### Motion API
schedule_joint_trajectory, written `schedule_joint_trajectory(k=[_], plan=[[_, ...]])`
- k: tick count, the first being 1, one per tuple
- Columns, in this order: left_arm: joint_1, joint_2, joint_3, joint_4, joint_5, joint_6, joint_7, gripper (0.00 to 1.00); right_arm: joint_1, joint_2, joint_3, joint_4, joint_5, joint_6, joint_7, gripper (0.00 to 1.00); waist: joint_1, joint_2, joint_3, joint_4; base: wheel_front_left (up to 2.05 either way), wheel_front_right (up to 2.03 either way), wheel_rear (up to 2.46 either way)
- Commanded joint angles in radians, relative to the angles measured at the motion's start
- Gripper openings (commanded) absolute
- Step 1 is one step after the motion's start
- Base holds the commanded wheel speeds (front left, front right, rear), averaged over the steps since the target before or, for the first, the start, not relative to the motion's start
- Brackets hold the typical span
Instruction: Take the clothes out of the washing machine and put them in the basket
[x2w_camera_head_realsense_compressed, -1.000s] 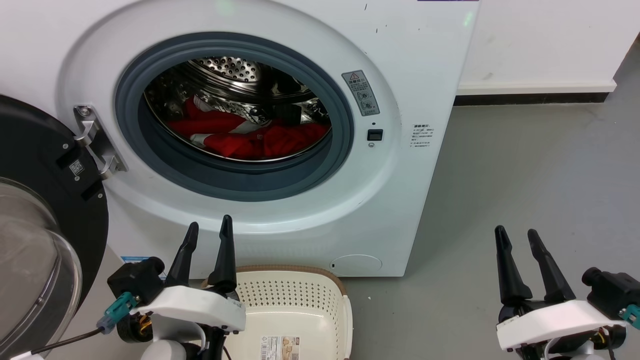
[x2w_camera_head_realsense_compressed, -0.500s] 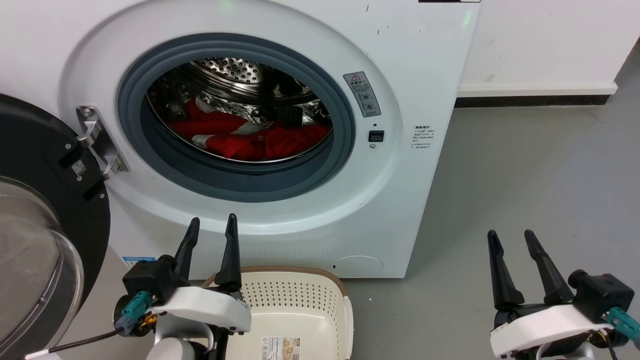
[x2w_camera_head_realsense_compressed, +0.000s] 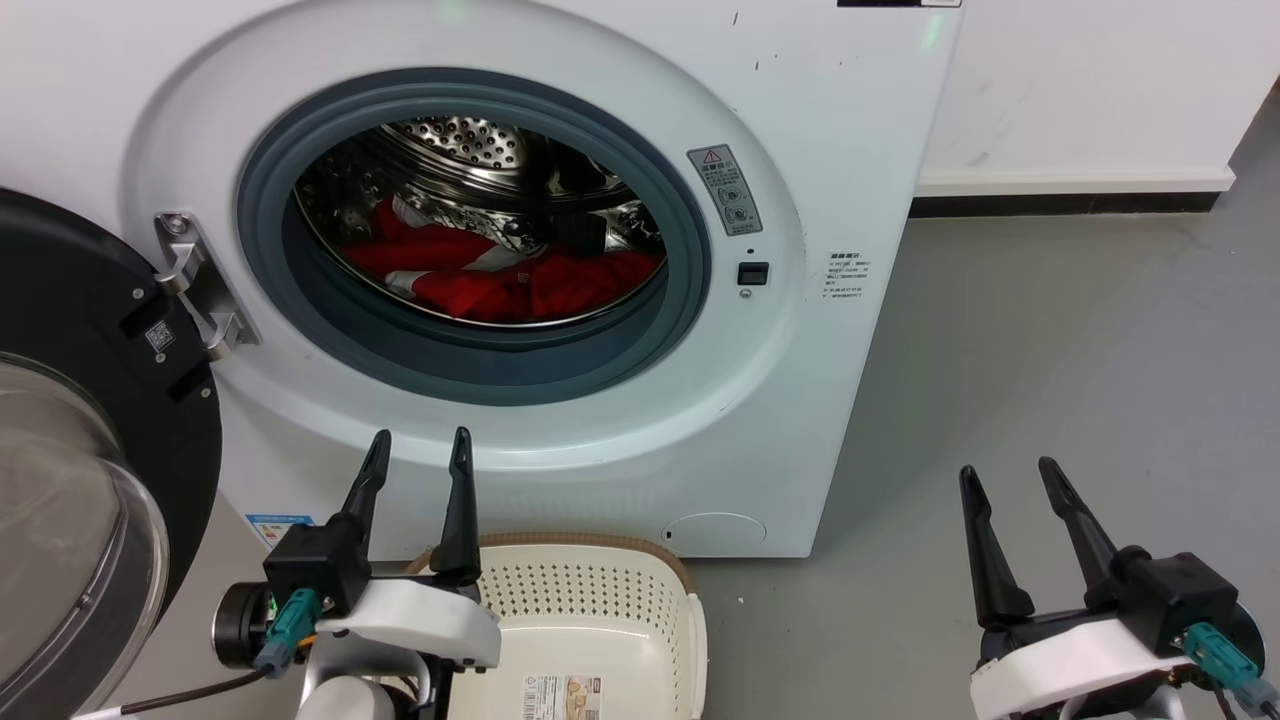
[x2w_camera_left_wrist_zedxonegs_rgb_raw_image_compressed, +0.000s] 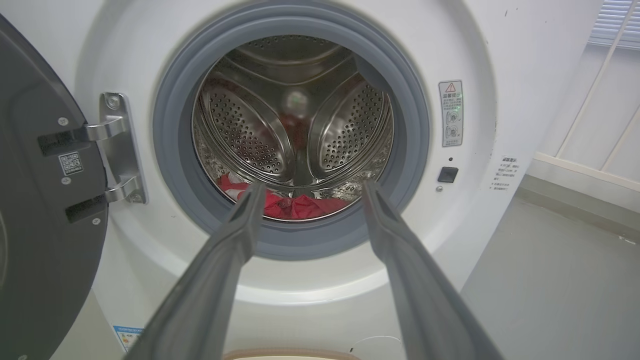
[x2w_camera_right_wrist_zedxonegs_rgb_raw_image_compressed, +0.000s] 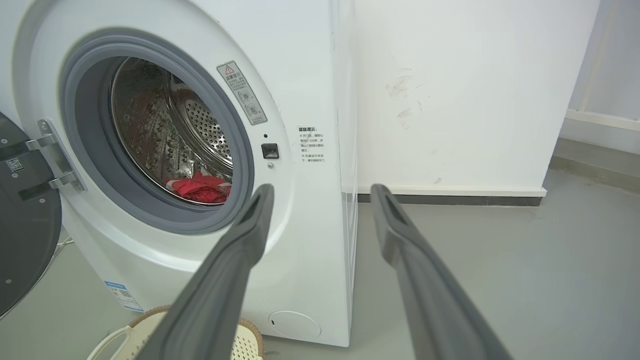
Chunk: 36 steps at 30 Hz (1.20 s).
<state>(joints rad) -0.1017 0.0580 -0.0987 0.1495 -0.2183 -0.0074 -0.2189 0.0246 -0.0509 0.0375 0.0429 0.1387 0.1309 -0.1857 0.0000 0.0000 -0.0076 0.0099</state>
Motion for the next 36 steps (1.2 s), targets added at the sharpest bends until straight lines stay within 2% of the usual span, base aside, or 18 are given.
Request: schedule_joint_trajectory(k=[1,22,36], plan=[[0.005,0.006,-0.003,-0.006,0.026,0.006,-0.01,1.0,0.011,0.001,0.001,-0.01,-0.026,0.0,-0.009,1.0,0.0,0.0,0.0,0.0,0.0,0.0,0.0],[0.013,0.002,-0.005,0.018,0.155,0.024,-0.048,1.0,0.031,0.001,-0.002,-0.034,-0.194,0.0,-0.004,1.0,0.0,0.0,0.002,0.003,0.0,0.0,0.0],[0.015,-0.005,0.004,0.033,0.107,0.025,-0.048,1.0,0.036,0.001,-0.01,-0.039,-0.18,0.0,0.007,1.0,0.0,0.0,0.007,0.005,0.0,0.0,0.0]])
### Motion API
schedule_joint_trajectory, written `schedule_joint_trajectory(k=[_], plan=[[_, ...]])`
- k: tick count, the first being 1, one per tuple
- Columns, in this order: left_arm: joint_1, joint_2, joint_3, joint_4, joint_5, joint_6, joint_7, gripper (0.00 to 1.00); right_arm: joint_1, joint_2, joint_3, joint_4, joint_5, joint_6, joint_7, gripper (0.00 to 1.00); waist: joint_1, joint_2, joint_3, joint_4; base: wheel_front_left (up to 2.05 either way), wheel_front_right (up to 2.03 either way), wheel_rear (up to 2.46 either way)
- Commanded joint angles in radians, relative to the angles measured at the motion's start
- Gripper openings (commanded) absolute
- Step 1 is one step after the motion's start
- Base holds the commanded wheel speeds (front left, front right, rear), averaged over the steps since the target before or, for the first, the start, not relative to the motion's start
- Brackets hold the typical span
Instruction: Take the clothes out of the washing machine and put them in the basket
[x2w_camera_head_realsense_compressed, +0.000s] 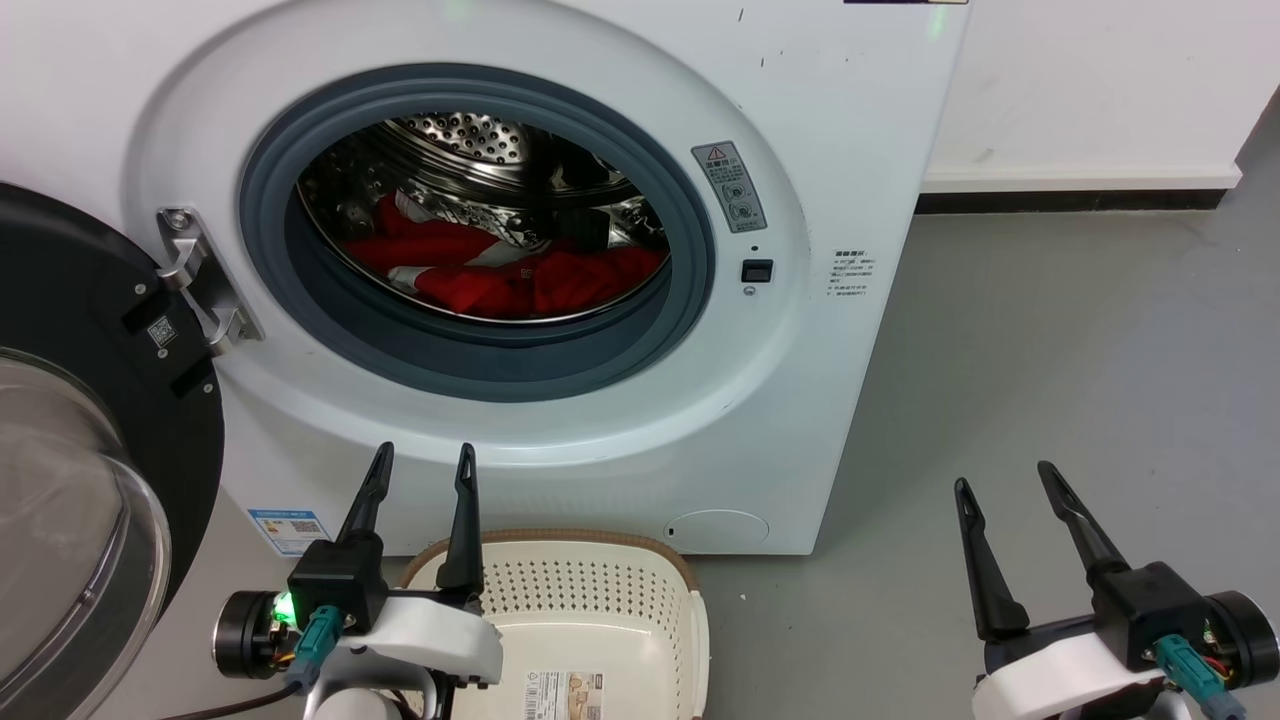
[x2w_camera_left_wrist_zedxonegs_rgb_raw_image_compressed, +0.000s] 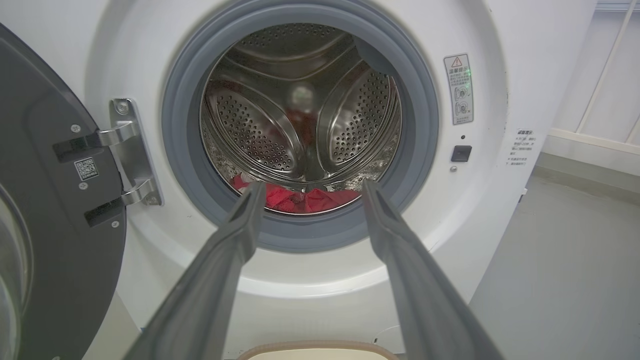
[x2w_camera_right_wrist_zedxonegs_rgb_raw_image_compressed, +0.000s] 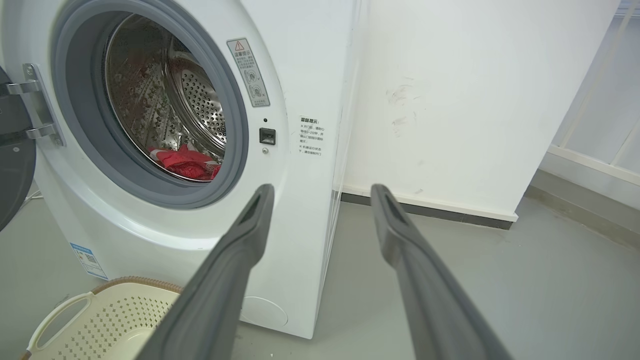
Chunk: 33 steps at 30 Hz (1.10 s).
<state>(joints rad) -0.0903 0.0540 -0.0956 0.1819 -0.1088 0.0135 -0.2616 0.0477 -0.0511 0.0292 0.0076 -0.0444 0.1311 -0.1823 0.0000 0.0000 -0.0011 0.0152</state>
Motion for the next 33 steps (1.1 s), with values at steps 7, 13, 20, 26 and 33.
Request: schedule_joint_trajectory(k=[7,13,20,26,33], plan=[[0.007,-0.002,0.002,0.007,-0.003,0.006,-0.005,1.0,0.015,0.002,-0.002,-0.003,0.012,-0.001,0.003,1.0,0.0,0.0,0.003,0.0,0.0,0.0,0.0],[-0.014,-0.003,-0.004,0.037,0.009,0.016,-0.004,1.0,0.007,0.002,0.003,-0.01,0.025,-0.001,0.004,1.0,0.0,0.0,0.018,-0.001,0.0,0.0,0.0],[-0.084,-0.003,-0.008,0.106,0.01,0.035,-0.004,1.0,-0.026,0.002,0.019,-0.026,0.035,-0.001,0.008,1.0,0.0,0.0,0.086,-0.018,0.0,0.0,0.0],[-0.19,0.008,0.006,0.212,0.0,0.044,-0.004,1.0,-0.06,0.002,0.036,-0.039,0.036,-0.001,0.004,1.0,0.0,0.0,0.171,-0.045,0.0,0.0,0.0],[-0.341,0.048,0.024,0.339,-0.004,0.034,0.006,1.0,-0.104,0.002,0.058,-0.046,0.044,-0.001,-0.003,1.0,0.0,0.0,0.261,-0.084,0.0,0.0,0.0]])
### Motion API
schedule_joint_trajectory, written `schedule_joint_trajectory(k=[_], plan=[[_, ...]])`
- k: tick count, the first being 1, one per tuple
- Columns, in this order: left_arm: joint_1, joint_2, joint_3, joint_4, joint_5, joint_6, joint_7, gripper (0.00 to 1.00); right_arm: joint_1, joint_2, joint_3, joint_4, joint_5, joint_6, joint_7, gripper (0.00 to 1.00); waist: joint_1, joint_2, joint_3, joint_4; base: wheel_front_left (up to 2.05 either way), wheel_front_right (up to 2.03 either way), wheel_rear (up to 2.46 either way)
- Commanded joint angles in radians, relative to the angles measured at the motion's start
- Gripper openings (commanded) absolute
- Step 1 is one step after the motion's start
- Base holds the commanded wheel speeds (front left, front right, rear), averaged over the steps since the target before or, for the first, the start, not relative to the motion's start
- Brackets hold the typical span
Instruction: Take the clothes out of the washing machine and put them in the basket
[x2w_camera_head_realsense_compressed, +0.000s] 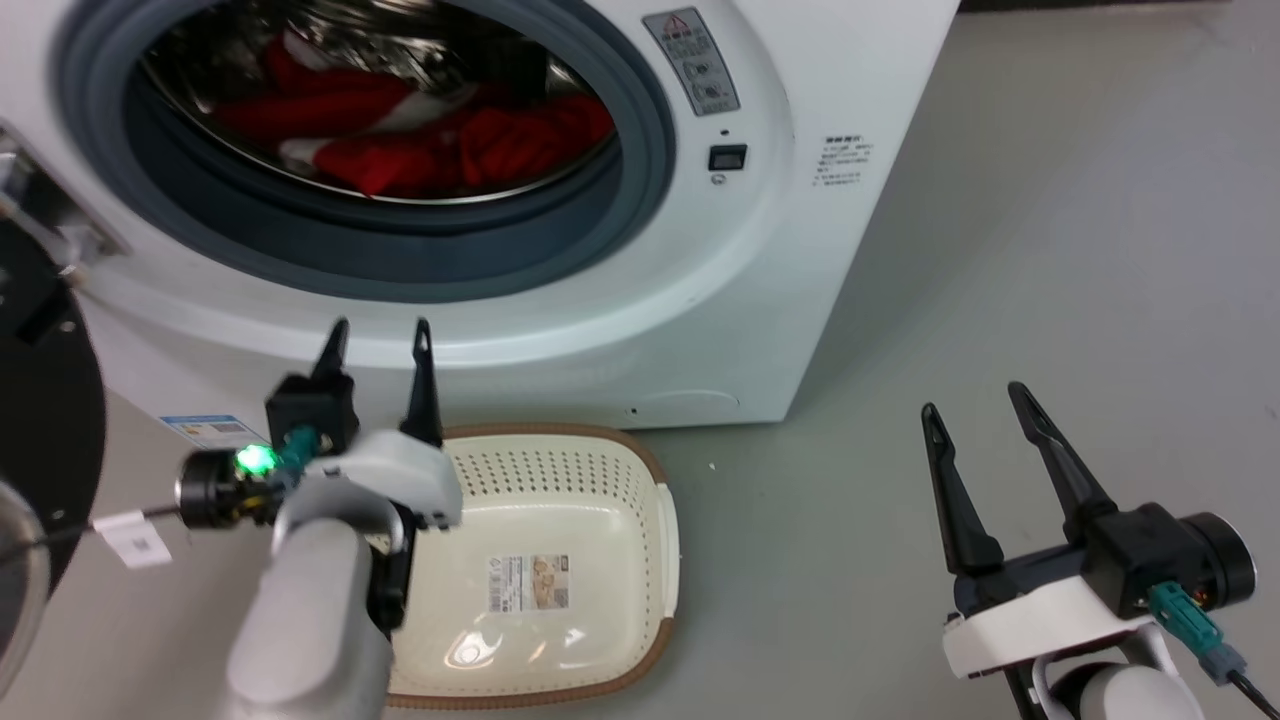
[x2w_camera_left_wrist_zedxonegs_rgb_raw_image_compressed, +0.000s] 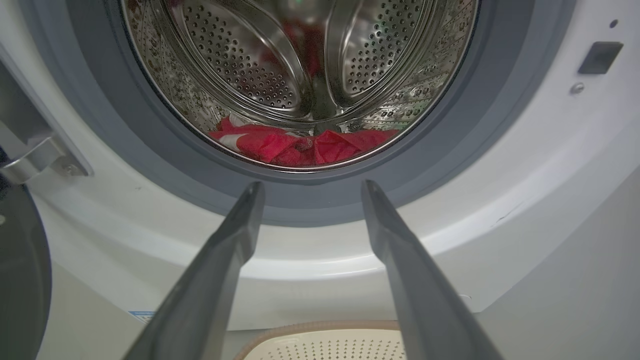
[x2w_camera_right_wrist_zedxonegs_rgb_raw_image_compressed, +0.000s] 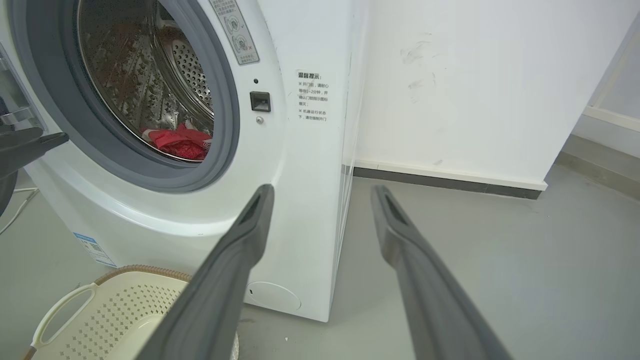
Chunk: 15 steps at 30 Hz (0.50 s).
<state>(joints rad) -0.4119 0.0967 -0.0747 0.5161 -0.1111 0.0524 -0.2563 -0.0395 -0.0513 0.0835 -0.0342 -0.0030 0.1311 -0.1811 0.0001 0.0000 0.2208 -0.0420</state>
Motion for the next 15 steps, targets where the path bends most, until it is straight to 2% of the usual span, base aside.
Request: schedule_joint_trajectory(k=[1,15], plan=[[-0.048,0.017,0.007,0.026,-0.004,-0.006,0.002,1.0,-0.025,0.002,0.01,-0.005,0.004,-0.001,-0.005,1.0,-0.0001,0.0,0.055,-0.034,0.0,0.0,0.0],[-0.439,0.191,0.008,0.257,0.037,-0.032,0.095,1.0,-0.139,0.002,0.08,0.021,0.076,-0.001,-0.051,1.0,-0.0001,0.0,0.276,-0.159,0.0,0.0,0.0]])
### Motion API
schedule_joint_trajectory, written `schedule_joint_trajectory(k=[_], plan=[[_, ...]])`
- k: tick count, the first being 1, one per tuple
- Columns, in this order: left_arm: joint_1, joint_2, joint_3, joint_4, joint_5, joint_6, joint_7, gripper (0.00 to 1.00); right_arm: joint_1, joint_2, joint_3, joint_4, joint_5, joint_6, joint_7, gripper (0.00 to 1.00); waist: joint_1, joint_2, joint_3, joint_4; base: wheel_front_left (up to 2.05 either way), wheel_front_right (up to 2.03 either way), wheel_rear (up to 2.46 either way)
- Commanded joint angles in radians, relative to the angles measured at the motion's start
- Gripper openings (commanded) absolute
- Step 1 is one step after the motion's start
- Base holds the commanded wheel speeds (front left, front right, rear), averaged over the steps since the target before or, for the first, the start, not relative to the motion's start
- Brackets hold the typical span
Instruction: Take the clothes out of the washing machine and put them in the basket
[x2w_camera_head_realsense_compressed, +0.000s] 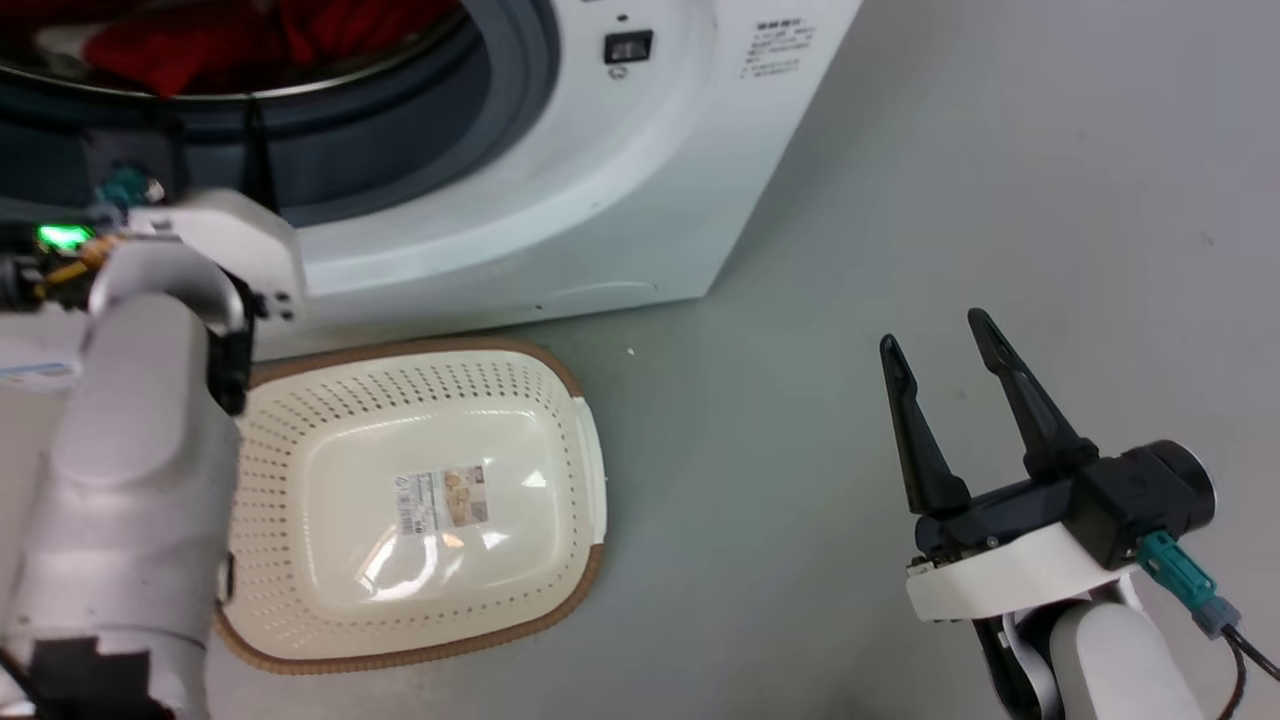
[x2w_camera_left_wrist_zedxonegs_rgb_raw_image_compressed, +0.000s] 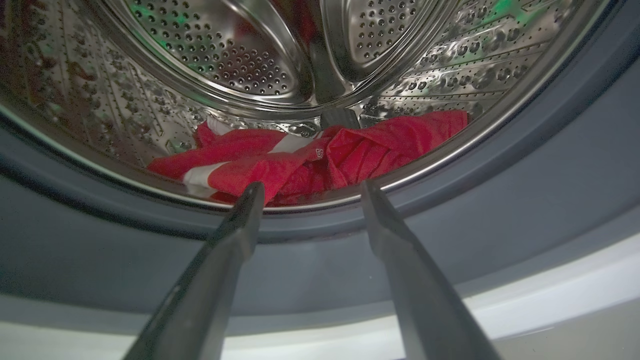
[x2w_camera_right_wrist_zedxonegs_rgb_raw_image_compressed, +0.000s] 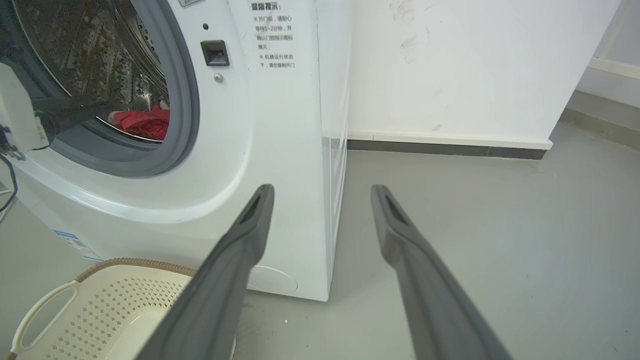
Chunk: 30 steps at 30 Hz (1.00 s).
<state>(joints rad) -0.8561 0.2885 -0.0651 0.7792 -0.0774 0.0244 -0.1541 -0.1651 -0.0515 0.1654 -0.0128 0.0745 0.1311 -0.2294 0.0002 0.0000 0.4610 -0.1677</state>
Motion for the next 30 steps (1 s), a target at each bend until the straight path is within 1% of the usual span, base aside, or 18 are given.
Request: schedule_joint_trajectory(k=[1,3,7,12,14,16,18,24,30], plan=[[-0.023,0.014,-0.002,0.006,0.006,-0.005,0.005,1.0,-0.022,0.003,0.004,0.003,0.006,-0.001,-0.007,1.0,-0.0002,0.0,0.052,-0.042,0.0,0.0,0.0],[-0.077,0.039,-0.005,0.026,0.012,-0.008,0.03,1.0,-0.038,0.002,0.013,0.01,0.019,-0.001,-0.013,1.0,-0.0002,0.0,0.08,-0.058,0.0,0.0,0.0],[-0.193,0.099,-0.01,0.066,0.023,-0.03,0.088,1.0,-0.068,0.003,0.031,0.028,0.041,-0.001,-0.025,1.0,-0.0002,0.0,0.128,-0.086,0.0,0.0,0.0],[-0.338,0.171,-0.043,0.099,0.058,-0.062,0.179,1.0,-0.098,0.002,0.055,0.045,0.069,-0.001,-0.033,1.0,-0.0002,0.0,0.18,-0.121,0.0,0.0,0.0],[-0.385,0.185,-0.06,0.099,0.074,-0.068,0.22,1.0,-0.111,0.003,0.064,0.052,0.084,-0.001,-0.034,1.0,-0.0002,0.0,0.198,-0.133,0.0,0.0,0.0],[-0.439,0.221,-0.074,0.108,0.088,-0.086,0.267,1.0,-0.117,0.002,0.075,0.057,0.096,-0.001,-0.035,1.0,-0.0002,0.0,0.217,-0.146,0.0,0.0,0.0],[-0.486,0.243,-0.092,0.122,0.101,-0.105,0.315,1.0,-0.131,0.003,0.088,0.06,0.103,-0.001,-0.036,1.0,-0.0002,0.0,0.235,-0.159,0.0,0.0,0.0],[-0.586,0.318,-0.159,0.151,0.147,-0.139,0.459,1.0,-0.146,0.003,0.115,0.049,0.136,-0.001,-0.036,1.0,-0.0002,0.0,0.274,-0.2,0.0,0.0,0.0],[-0.633,0.371,-0.221,0.166,0.163,-0.152,0.603,1.0,-0.148,0.002,0.131,0.046,0.161,-0.001,-0.036,1.0,-0.0002,0.0,0.3,-0.23,0.0,0.0,0.0]])
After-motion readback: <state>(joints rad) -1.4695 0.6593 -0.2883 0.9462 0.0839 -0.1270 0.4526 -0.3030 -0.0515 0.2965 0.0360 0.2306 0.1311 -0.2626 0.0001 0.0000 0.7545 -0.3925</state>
